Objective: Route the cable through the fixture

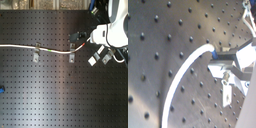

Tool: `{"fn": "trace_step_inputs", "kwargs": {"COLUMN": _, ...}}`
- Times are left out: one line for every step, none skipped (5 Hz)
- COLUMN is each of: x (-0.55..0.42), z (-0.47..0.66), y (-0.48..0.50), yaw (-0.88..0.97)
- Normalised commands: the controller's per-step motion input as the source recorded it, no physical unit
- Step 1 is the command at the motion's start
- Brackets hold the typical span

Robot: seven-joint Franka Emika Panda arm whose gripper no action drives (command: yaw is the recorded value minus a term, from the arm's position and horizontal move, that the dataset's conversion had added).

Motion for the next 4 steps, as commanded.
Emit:
{"fn": "trace_step_inputs", "kwargs": {"x": 0.178, "z": -0.26, "y": -0.004, "yaw": 0.00}}
{"fn": "trace_step_inputs", "kwargs": {"x": 0.221, "z": -0.23, "y": -0.031, "yaw": 0.00}}
{"fn": "trace_step_inputs", "kwargs": {"x": 0.230, "z": -0.28, "y": -0.038, "yaw": 0.00}}
{"fn": "trace_step_inputs", "kwargs": {"x": 0.212, "z": -0.34, "y": -0.118, "yaw": -0.01}}
